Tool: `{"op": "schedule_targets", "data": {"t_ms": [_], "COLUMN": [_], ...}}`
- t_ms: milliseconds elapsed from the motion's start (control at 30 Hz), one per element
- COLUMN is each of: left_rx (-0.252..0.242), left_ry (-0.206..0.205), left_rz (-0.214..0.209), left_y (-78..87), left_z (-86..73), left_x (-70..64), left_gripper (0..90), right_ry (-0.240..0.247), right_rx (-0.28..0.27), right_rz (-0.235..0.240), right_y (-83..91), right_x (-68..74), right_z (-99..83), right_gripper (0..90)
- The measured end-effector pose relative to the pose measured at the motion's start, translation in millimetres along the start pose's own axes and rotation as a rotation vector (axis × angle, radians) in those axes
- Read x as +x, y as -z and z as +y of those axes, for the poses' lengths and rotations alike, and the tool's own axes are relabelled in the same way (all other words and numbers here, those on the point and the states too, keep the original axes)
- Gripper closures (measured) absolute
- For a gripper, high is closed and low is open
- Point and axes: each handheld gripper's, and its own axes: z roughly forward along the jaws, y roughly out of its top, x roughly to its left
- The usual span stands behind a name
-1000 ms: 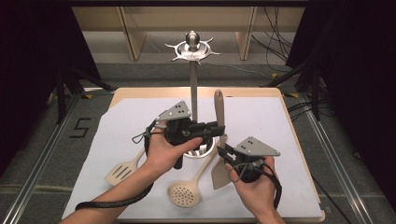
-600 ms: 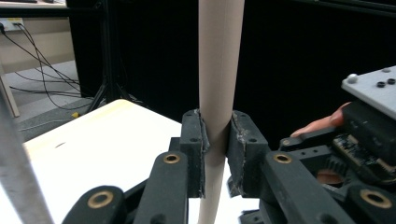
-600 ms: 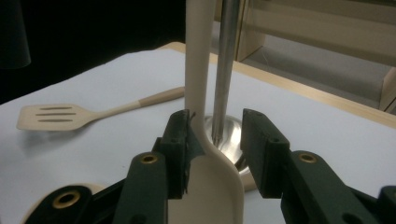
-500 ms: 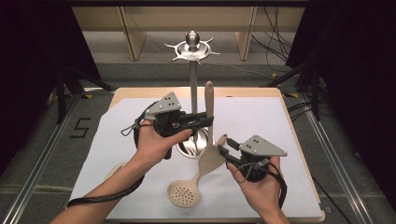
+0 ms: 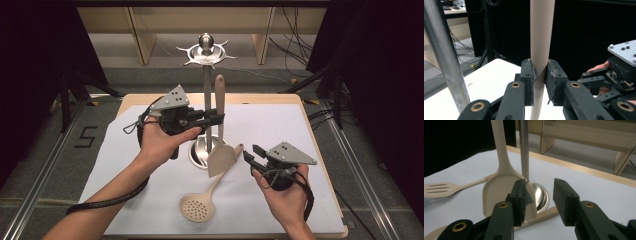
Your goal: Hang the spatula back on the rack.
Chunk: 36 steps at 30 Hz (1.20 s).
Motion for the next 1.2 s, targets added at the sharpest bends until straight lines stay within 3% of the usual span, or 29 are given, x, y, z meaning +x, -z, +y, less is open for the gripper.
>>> {"op": "schedule_targets", "data": {"t_ms": [33,133,233,433,533,667,800,1000,1033,1200], "left_rx": [0.001,0.0,0.0,0.001,0.016,0.012,0.017,0.019,0.02,0.023], "left_ry": [-0.002,-0.024,-0.03,-0.014,-0.012,0.029,0.002,0.029,0.085,0.09], "left_rz": [0.0,0.006,0.01,0.004,-0.005,-0.017,-0.005,-0.007,-0.011,-0.012], "left_y": [0.3,1.3,2.3,4.4,3.2,2.0,2.5,3.9,3.9,3.9], "left_z": [1.6,7.5,9.8,12.9,12.4,9.9,9.8,9.3,8.4,8.2], "left_x": [1.0,3.4,3.4,7.7,11.8,15.3,17.1,20.3,17.5,20.8], "left_gripper": [76.5,76.4,76.4,76.4,76.4,76.4,76.4,76.3,76.3,76.0], "right_ry": [-0.016,0.004,-0.008,-0.038,-0.019,-0.038,0.011,-0.008,-0.008,-0.005], "right_rx": [0.003,0.006,0.006,0.008,0.008,0.019,0.002,0.002,0.002,0.003], "right_rz": [0.008,0.004,0.004,-0.003,-0.007,-0.007,-0.006,-0.003,-0.003,-0.006], "right_y": [-0.4,-0.6,-0.3,0.1,-0.7,0.2,-1.3,-1.3,-1.3,-1.7], "right_x": [0.5,-1.8,-1.1,0.0,-2.1,-0.3,-4.2,-3.4,-3.4,-3.9], "right_z": [-0.3,-0.7,-0.5,-1.1,-1.3,-1.3,-1.4,-1.3,-1.3,-1.6], "right_gripper": [63.2,63.2,63.2,63.2,63.2,63.3,63.4,63.5,63.5,63.6]}}
